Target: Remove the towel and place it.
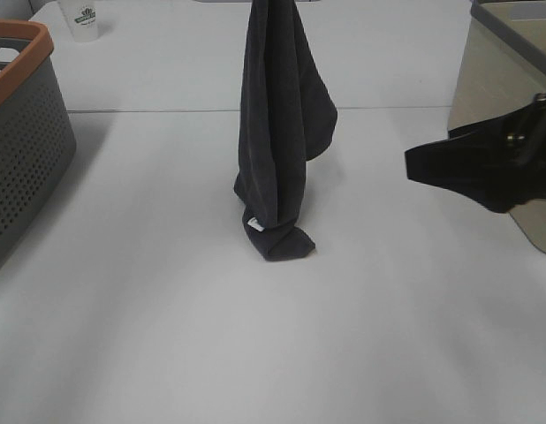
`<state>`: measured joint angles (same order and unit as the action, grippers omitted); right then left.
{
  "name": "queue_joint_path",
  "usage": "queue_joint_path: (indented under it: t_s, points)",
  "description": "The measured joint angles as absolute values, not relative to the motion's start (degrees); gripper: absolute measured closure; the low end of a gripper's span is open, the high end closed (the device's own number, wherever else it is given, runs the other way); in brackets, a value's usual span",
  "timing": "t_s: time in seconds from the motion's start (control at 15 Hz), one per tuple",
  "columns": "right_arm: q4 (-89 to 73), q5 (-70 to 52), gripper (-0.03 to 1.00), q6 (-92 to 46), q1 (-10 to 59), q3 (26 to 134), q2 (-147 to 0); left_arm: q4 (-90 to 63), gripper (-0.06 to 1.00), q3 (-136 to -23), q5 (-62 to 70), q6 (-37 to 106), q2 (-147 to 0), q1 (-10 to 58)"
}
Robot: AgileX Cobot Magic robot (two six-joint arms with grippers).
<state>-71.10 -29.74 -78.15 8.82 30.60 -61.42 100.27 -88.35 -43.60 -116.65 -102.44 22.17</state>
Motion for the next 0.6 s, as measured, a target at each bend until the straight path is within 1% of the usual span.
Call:
queue_joint_path:
  t_s: [0.13, 0.27, 0.33, 0.4, 0.47, 0.6]
  points:
    - [-86.17, -30.31, 0.36, -93.85, 9.34, 30.60, -71.68, 100.27, 0.94, -88.35, -43.60, -116.54, -102.44, 22.17]
    - [-96.83, -29.79, 0.38, -111.10, 13.41, 30.65, -79.53, 100.27, 0.94, -88.35, -43.60, -116.54, -102.44, 22.17]
    - [-98.09, -28.76, 0.39, -117.80, 15.64, 31.34, -83.25, 100.27, 0.94, -88.35, -43.60, -116.54, -102.44, 22.17]
    - [-98.61, -27.67, 0.40, -121.07, 17.53, 32.89, -86.63, 100.27, 0.94, -88.35, -43.60, -116.54, -102.44, 22.17]
    - [-98.78, -27.39, 0.40, -121.30, 18.22, 33.92, -88.46, 100.27, 0.94, -88.35, -43.60, -116.54, -102.44, 22.17]
    - [-99.24, -26.53, 0.41, -117.80, 20.51, 38.04, -95.17, 100.32, 0.94, -88.35, -43.60, -116.54, -102.44, 22.17]
